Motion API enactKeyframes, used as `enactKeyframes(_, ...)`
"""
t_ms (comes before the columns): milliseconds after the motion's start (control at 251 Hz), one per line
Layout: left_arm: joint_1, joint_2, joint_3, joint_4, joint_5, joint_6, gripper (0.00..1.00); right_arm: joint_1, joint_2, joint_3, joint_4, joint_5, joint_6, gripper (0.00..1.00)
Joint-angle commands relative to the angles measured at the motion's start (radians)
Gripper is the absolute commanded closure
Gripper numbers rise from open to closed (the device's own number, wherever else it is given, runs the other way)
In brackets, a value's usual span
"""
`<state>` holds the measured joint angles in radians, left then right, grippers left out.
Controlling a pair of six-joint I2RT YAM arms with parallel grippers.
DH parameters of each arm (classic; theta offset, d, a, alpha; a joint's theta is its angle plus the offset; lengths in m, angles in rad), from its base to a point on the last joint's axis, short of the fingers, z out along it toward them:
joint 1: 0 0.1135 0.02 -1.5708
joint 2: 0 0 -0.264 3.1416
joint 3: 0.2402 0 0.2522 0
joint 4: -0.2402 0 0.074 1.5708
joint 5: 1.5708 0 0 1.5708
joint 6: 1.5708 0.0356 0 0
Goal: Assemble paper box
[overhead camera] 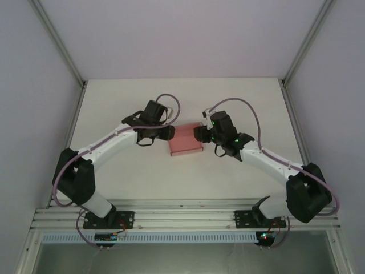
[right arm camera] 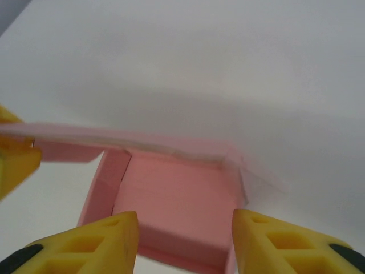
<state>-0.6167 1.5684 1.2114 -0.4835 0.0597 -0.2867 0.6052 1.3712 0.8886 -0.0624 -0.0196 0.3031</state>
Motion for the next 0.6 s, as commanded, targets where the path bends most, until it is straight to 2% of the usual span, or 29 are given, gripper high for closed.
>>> enactKeyframes(0,0.005,0.025,0.039,-0.062,-0.009,0.019,0.73,-0.004,0.037,0.031,-0.045,-0.072,0.001,0.57)
enactKeyframes(84,0.006,0.043,0.052,-0.067,-0.016,0.015,0.76,-0.005,0.063,0.039,-0.032,-0.060,-0.007,0.57)
enactKeyframes(231,0.005,0.064,0.072,-0.073,-0.043,0.018,0.77,-0.018,0.098,0.086,-0.090,-0.018,-0.038,0.58)
enactKeyframes(263,0.005,0.066,0.077,-0.098,-0.048,0.020,0.77,-0.019,0.093,0.094,-0.105,-0.016,-0.053,0.56)
enactKeyframes(303,0.005,0.066,0.080,-0.103,-0.051,0.028,0.73,-0.020,0.084,0.096,-0.118,-0.005,-0.073,0.51)
enactKeyframes(403,0.005,0.065,0.087,-0.118,-0.083,0.036,0.69,-0.044,0.072,0.095,-0.113,0.024,-0.140,0.48)
enactKeyframes(495,0.005,0.069,0.095,-0.127,-0.103,0.043,0.65,-0.091,0.090,0.117,-0.104,-0.008,-0.222,0.44)
enactKeyframes(599,0.006,0.077,0.101,-0.133,-0.110,0.044,0.64,-0.131,0.129,0.160,-0.114,-0.074,-0.288,0.41)
